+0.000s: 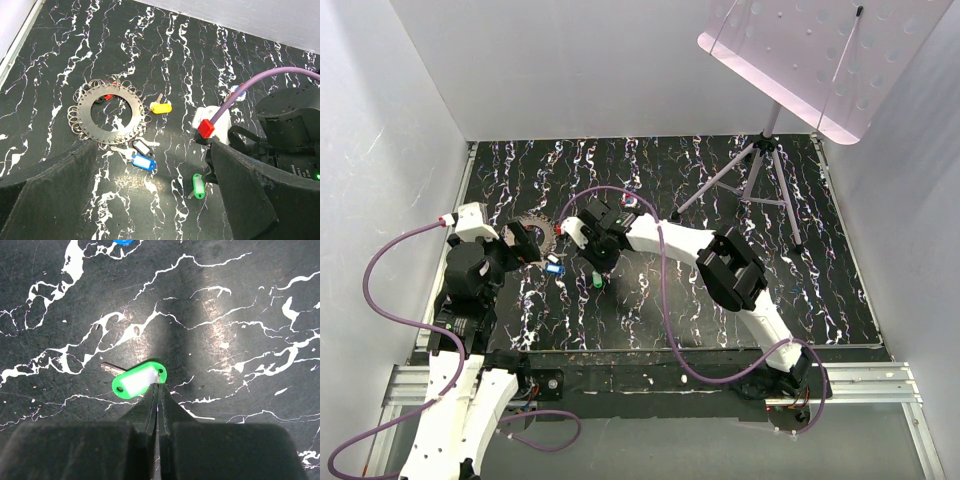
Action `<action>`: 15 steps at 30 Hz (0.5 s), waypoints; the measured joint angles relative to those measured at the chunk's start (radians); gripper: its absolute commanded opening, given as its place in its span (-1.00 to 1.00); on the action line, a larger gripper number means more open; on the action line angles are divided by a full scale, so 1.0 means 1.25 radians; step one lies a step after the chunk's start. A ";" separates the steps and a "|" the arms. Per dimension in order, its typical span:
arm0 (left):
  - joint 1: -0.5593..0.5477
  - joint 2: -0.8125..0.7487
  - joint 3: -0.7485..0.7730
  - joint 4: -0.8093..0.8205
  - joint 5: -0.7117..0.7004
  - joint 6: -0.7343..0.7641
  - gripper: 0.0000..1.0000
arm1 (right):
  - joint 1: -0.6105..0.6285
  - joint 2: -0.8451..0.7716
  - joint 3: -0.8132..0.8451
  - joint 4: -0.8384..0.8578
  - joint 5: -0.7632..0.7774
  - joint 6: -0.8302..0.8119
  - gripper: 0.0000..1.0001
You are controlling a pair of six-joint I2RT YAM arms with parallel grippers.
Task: Put the keys on the keyring
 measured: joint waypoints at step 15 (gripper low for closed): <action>0.000 0.000 0.000 0.000 0.000 0.000 0.96 | -0.027 -0.052 -0.023 -0.016 -0.095 0.003 -0.97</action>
